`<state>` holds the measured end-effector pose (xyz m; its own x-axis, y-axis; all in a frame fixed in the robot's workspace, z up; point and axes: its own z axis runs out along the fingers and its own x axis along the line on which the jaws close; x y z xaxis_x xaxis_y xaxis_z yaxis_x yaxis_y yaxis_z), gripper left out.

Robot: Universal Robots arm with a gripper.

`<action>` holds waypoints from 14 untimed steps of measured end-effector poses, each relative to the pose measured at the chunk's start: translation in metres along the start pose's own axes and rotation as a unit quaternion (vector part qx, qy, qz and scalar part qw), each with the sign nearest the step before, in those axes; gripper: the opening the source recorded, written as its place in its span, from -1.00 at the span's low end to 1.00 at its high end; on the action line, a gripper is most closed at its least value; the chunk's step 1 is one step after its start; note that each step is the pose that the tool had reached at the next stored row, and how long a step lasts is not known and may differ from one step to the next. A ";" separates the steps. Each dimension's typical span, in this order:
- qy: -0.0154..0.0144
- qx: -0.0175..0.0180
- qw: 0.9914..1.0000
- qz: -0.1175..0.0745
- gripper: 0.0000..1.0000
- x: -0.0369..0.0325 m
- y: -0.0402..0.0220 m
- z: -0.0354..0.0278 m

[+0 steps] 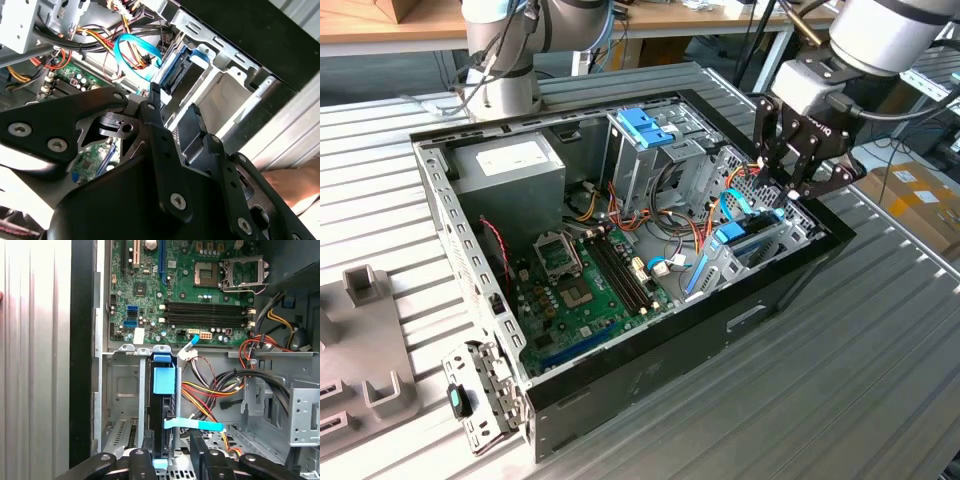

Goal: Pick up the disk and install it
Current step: 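Insert the first disk wire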

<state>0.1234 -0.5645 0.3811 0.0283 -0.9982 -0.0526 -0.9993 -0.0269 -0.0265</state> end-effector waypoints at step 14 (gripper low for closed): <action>0.001 0.000 1.000 0.000 -0.16 0.0002 -0.0034 0.0056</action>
<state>0.1269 -0.5643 0.3755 0.0284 -0.9983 -0.0513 -0.9993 -0.0270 -0.0264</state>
